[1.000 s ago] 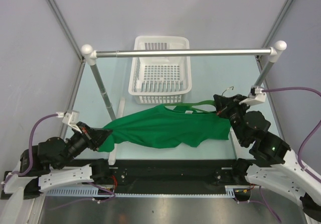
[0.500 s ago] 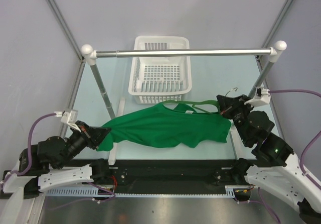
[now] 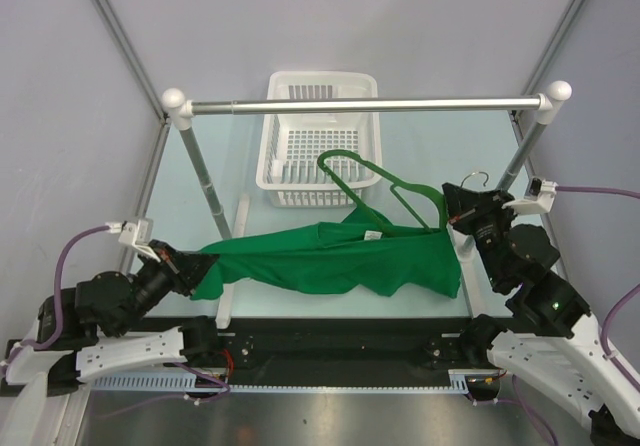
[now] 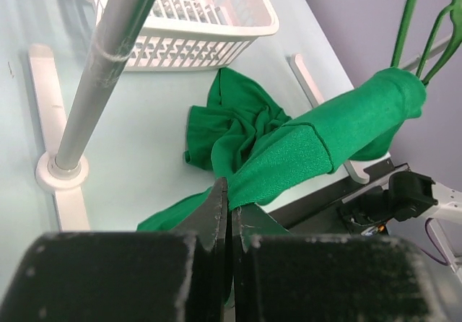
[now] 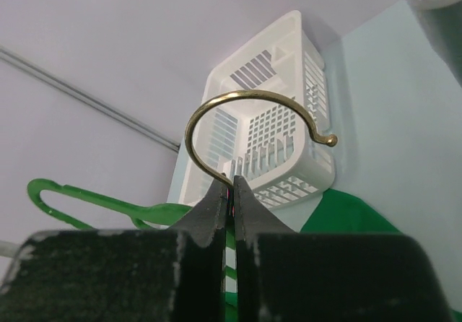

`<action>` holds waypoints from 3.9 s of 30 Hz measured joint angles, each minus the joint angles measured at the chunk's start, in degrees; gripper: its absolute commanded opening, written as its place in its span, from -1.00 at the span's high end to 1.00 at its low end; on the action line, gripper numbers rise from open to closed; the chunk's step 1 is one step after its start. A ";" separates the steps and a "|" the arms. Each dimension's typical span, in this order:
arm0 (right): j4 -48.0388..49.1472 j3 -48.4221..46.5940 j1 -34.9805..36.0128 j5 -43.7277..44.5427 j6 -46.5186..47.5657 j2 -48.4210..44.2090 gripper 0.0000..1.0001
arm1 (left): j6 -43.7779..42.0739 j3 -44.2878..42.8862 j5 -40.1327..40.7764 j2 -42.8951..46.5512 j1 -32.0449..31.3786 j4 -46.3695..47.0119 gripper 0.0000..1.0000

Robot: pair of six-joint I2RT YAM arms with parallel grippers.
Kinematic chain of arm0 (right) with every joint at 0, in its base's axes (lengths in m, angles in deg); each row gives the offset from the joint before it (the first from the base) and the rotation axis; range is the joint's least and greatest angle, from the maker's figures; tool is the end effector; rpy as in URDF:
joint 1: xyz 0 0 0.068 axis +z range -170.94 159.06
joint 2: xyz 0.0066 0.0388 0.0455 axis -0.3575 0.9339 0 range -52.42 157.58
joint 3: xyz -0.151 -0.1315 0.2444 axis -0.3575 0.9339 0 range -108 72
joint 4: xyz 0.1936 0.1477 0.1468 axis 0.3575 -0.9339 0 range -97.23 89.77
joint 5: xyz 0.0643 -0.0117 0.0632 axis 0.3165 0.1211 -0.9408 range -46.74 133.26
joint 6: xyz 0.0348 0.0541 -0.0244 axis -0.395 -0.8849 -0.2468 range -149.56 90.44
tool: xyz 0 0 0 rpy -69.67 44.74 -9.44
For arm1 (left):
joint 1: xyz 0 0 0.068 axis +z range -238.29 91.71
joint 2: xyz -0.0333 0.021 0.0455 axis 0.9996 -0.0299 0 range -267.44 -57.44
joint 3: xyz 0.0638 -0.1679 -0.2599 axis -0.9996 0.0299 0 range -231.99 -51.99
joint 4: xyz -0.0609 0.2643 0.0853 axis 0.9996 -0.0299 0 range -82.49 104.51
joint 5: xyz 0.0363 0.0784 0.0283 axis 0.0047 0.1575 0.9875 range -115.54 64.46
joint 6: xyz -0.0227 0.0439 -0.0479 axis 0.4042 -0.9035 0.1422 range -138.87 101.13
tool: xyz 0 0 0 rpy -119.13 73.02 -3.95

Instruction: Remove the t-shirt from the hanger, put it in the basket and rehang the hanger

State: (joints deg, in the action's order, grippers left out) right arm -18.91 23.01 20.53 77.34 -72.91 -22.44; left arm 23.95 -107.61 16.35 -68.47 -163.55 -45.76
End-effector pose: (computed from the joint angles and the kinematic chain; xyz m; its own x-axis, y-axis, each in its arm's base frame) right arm 0.1017 0.0481 0.4128 -0.0852 0.6836 -0.7249 -0.0965 0.7185 0.6888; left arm 0.0303 0.0306 0.3730 -0.4287 -0.3595 -0.8289 0.3614 0.7726 -0.5220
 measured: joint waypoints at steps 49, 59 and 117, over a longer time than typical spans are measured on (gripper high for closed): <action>56.83 13.75 -6.91 -28.02 -31.69 10.27 1.00 | -6.19 2.34 -35.08 -58.49 21.46 51.10 0.99; 51.04 14.53 -7.15 -19.39 -32.17 10.21 1.00 | -3.69 2.91 -36.61 -60.13 21.57 53.79 0.99; 7.34 0.15 -6.10 -55.39 25.70 -0.94 1.00 | -2.86 5.53 -66.16 -26.40 20.87 52.37 -0.64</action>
State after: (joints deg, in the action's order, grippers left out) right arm -11.56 23.16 14.43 21.96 -47.21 -23.38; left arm 21.09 -102.08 -49.81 -94.87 -142.68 6.61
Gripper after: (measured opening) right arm 0.028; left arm 0.800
